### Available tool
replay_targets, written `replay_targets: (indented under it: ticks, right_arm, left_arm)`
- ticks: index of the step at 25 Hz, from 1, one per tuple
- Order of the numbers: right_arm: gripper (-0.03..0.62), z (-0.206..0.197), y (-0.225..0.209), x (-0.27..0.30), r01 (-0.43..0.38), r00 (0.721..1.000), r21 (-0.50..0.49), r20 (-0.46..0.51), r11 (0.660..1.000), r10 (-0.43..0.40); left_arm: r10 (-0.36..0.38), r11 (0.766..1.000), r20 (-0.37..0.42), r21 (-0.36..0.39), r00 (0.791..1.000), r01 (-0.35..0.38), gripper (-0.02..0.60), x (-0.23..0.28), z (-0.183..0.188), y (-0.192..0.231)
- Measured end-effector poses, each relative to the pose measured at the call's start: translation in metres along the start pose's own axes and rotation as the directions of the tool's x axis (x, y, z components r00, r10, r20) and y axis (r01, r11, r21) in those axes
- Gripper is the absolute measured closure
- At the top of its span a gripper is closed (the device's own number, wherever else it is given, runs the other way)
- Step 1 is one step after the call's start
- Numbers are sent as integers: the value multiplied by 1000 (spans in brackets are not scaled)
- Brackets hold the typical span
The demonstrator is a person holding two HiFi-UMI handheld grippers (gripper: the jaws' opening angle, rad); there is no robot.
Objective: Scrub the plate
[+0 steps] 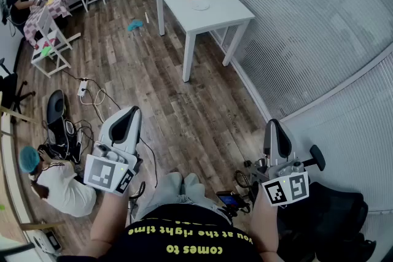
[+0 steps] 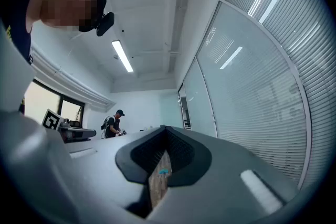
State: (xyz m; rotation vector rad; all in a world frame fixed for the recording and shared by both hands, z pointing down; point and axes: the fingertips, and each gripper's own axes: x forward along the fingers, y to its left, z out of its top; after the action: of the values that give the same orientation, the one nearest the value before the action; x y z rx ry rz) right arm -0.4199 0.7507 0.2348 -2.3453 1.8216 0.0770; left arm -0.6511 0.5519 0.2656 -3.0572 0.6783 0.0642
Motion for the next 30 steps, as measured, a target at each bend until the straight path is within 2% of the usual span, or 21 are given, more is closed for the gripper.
replay_targets:
  ticks: [12,30]
  right_arm:
    - [589,5,-6,5,-28,1000,5,2,1000,28]
    - [588,-3,-62,15,-74,997,38,-1,997,74]
  left_arm:
    - [-14,1000,5,-10,1000,14,577,10,5,-7]
    - [9,1000,-6,-3,1000,-9,577,60,-3,-38]
